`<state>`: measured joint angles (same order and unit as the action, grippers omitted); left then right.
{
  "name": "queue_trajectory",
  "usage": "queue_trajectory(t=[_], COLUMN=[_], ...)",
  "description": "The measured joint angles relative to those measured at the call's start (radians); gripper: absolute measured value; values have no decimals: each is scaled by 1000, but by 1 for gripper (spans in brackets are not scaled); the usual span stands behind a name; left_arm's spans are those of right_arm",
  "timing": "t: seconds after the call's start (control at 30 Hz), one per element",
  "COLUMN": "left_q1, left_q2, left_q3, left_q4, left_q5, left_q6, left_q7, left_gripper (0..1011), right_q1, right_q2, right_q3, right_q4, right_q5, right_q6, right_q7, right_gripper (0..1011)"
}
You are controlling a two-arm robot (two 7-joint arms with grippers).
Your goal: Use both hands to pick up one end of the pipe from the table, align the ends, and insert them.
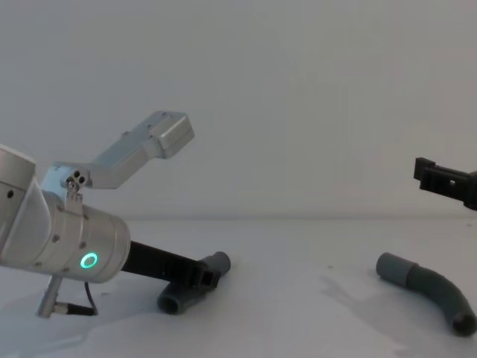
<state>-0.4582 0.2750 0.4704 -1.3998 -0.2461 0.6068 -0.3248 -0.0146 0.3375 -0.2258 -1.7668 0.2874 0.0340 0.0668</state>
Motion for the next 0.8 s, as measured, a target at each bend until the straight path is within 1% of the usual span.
queue_trajectory(t=[0.63, 0.8], left_q1=[1, 1], left_q2=[0, 0], left_q3=[0, 0], left_q4=[0, 0], left_q5=[0, 0], left_q6=[0, 0], left_q7=[0, 0], left_gripper=[342, 342], right_q1=[0, -2], right_q2=[0, 0], right_q3=[0, 2], right_q4=[-1, -8], right_q5=[0, 2], right_q6=[2, 24], right_q7=[0, 2], right_gripper=[1001, 1001])
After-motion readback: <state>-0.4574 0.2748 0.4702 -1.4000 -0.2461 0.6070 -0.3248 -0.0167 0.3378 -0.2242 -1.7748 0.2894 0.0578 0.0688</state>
